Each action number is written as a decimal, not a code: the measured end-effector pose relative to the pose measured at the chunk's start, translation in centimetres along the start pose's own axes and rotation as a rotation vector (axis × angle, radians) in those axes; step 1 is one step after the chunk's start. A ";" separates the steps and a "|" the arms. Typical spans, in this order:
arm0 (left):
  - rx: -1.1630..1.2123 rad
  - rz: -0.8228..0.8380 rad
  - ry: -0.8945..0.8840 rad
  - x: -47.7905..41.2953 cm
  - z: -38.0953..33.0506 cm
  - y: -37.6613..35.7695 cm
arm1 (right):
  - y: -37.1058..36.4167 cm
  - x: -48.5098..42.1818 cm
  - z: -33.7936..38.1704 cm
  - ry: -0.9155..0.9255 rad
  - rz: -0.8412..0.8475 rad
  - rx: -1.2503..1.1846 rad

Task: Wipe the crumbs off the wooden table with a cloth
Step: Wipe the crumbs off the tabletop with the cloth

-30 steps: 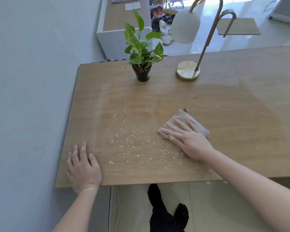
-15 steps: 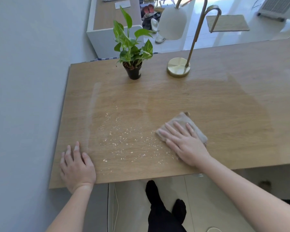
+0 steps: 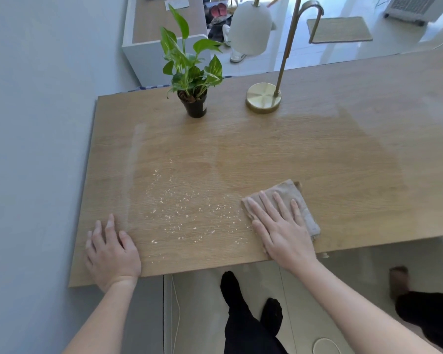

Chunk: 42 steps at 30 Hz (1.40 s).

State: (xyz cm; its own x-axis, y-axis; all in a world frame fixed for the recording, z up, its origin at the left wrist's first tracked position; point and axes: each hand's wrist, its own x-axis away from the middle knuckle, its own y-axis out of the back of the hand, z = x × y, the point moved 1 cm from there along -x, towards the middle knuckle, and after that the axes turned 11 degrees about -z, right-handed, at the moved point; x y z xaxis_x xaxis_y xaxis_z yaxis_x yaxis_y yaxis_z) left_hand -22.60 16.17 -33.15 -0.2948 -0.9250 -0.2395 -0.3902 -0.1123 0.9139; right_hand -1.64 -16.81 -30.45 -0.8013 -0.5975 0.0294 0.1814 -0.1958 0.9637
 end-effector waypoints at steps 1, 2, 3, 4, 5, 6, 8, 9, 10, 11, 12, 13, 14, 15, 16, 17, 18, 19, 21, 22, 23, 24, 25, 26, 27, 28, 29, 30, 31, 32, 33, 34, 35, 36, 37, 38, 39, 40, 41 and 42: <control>-0.001 0.002 0.002 0.0 0.0 0.0 | 0.2 1.7 -1.1 0.057 0.018 0.020; -0.003 0.004 0.004 0.0 -0.1 0.1 | 0.7 2.7 -2.7 0.089 0.033 0.030; -0.003 0.005 0.004 0.0 -0.1 0.1 | 1.5 3.2 -4.5 0.086 0.038 0.035; -0.001 0.007 0.004 0.0 -0.1 0.0 | 2.2 3.0 -6.1 0.053 0.032 0.035; 0.002 0.009 0.004 0.0 0.0 0.0 | 2.7 2.5 -7.1 0.001 0.022 0.035; 0.003 0.008 0.004 0.0 0.0 0.0 | 3.0 1.4 -7.5 -0.065 0.012 0.027; 0.006 0.004 0.005 -0.1 0.0 -0.1 | 2.6 -1.5 -6.6 -0.228 -0.022 -0.001; 0.007 0.006 0.003 0.0 0.0 -0.1 | 2.1 -3.0 -5.3 -0.325 -0.043 -0.012; 0.004 0.009 0.001 0.0 0.0 -0.1 | 1.5 -4.3 -3.8 -0.396 -0.053 -0.019; -0.001 0.012 -0.001 0.1 0.0 -0.1 | 0.9 -5.2 -2.2 -0.413 -0.049 -0.023; -0.003 0.014 -0.003 0.2 0.0 -0.1 | 0.4 -5.6 -0.4 -0.368 -0.038 -0.030; -0.003 0.013 -0.002 0.2 -0.1 -0.1 | 0.0 -5.1 1.0 -0.265 -0.023 -0.041; -0.003 0.010 -0.001 0.2 -0.1 -0.1 | -0.3 -4.1 2.1 -0.134 0.007 -0.048; -0.006 0.007 -0.003 0.2 0.0 -0.1 | -0.3 -2.5 2.4 -0.003 0.050 -0.049; -0.009 0.004 -0.005 0.1 0.1 -0.1 | 0.0 -0.8 2.0 0.103 0.089 -0.050; -0.010 0.001 -0.005 0.1 0.1 -0.2 | 0.5 0.5 0.9 0.176 0.117 -0.044; -0.008 -0.004 -0.002 0.0 0.2 -0.3 | 1.1 1.4 -0.6 0.217 0.135 -0.034; -0.008 -0.008 0.001 0.0 0.2 -0.3 | 1.8 1.6 -2.4 0.220 0.144 -0.018; -0.013 -0.008 -0.003 0.1 0.3 -0.4 | 2.9 0.3 -5.2 0.123 0.121 0.001; -0.012 -0.010 -0.007 0.1 0.3 -0.5 | 3.1 -1.1 -5.7 0.051 0.097 -0.002; -0.009 -0.014 -0.009 0.0 0.4 -0.5 | 3.1 -2.8 -5.6 -0.019 0.070 -0.011; -0.006 -0.015 -0.008 -0.1 0.4 -0.5 | 2.8 -4.5 -4.8 -0.088 0.043 -0.019; -0.006 -0.014 -0.006 -0.1 0.4 -0.5 | 2.3 -6.2 -3.7 -0.154 0.019 -0.026; -0.008 -0.011 -0.004 -0.1 0.4 -0.5 | 1.7 -7.7 -2.2 -0.206 0.004 -0.032; -0.010 -0.007 -0.003 -0.1 0.4 -0.4 | 1.0 -8.7 -0.5 -0.231 0.000 -0.037; -0.011 -0.004 -0.003 0.0 0.4 -0.4 | 0.4 -9.3 1.1 -0.217 0.004 -0.045; -0.010 -0.001 -0.001 0.0 0.4 -0.4 | -0.2 -9.2 2.7 -0.166 0.014 -0.057; -0.009 -0.001 0.000 0.0 0.3 -0.3 | -0.6 -8.5 4.1 -0.090 0.032 -0.072; -0.008 0.000 0.001 0.0 0.3 -0.3 | -0.8 -7.2 5.2 0.002 0.058 -0.083; -0.008 0.003 0.002 0.0 0.2 -0.2 | -0.9 -5.4 5.7 0.100 0.098 -0.091; -0.009 0.007 0.002 0.0 0.2 -0.1 | -0.6 -3.3 5.7 0.201 0.141 -0.093; -0.011 0.010 0.004 0.0 0.2 0.0 | -0.3 -1.3 5.0 0.290 0.179 -0.092; -0.013 0.011 0.005 0.0 0.2 0.0 | 0.3 0.4 3.9 0.361 0.212 -0.080; -0.015 0.010 0.007 0.0 0.2 0.0 | 0.9 1.5 2.3 0.409 0.247 -0.065; -0.018 0.008 0.007 -0.1 0.2 0.0 | 1.4 1.7 0.4 0.428 0.270 -0.052; -0.018 0.007 0.004 -0.1 0.2 0.0 | 2.0 1.2 -1.2 0.417 0.274 -0.040; -0.017 0.006 0.002 -0.2 0.2 0.0 | 2.4 0.1 -2.5 0.378 0.257 -0.026; -0.017 0.003 0.001 -0.1 0.2 -0.1 | 2.7 -1.4 -3.1 0.316 0.226 -0.016; -0.018 0.000 0.001 -0.1 0.2 -0.1 | 2.7 -3.0 -3.2 0.240 0.187 -0.023; -0.021 -0.003 0.001 -0.1 0.2 -0.1 | 2.4 -4.5 -2.5 0.155 0.141 -0.049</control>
State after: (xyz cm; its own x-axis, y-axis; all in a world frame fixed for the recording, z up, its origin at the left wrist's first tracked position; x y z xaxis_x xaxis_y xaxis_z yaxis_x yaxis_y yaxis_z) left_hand -22.68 16.34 -33.29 -0.2928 -0.9250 -0.2422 -0.3723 -0.1230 0.9199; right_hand 3.83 -16.55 -28.98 -0.6698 -0.7331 0.1182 0.3157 -0.1371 0.9389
